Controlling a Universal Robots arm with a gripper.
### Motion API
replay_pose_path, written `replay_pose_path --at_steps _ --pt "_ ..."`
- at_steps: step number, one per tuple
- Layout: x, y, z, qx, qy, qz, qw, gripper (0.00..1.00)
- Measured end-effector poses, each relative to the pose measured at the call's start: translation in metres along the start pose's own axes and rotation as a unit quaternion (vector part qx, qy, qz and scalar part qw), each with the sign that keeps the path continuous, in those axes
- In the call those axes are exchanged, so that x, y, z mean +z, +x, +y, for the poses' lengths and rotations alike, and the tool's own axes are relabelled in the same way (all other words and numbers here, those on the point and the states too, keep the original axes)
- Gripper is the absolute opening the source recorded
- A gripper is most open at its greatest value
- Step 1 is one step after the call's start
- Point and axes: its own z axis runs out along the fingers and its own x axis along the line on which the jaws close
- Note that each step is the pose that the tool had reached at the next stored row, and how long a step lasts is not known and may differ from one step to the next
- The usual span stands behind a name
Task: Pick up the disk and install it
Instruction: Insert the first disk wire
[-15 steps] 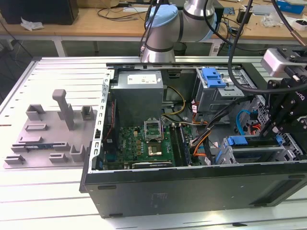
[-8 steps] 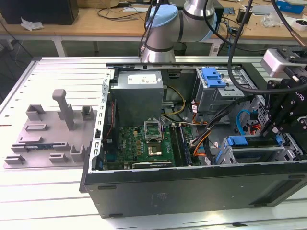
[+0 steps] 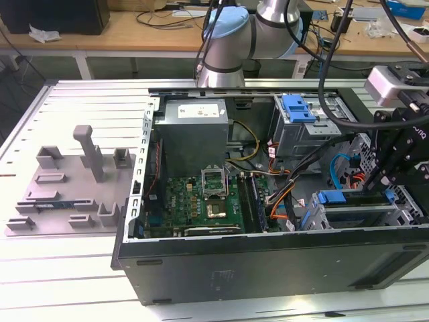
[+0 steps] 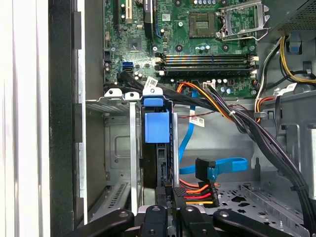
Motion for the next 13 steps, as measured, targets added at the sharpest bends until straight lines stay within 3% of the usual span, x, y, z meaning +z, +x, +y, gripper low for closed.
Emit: replay_pose_path --at_steps 13 --pt "0.0015 0.0016 0.0 0.0 0.0 0.0001 1.0 0.16"
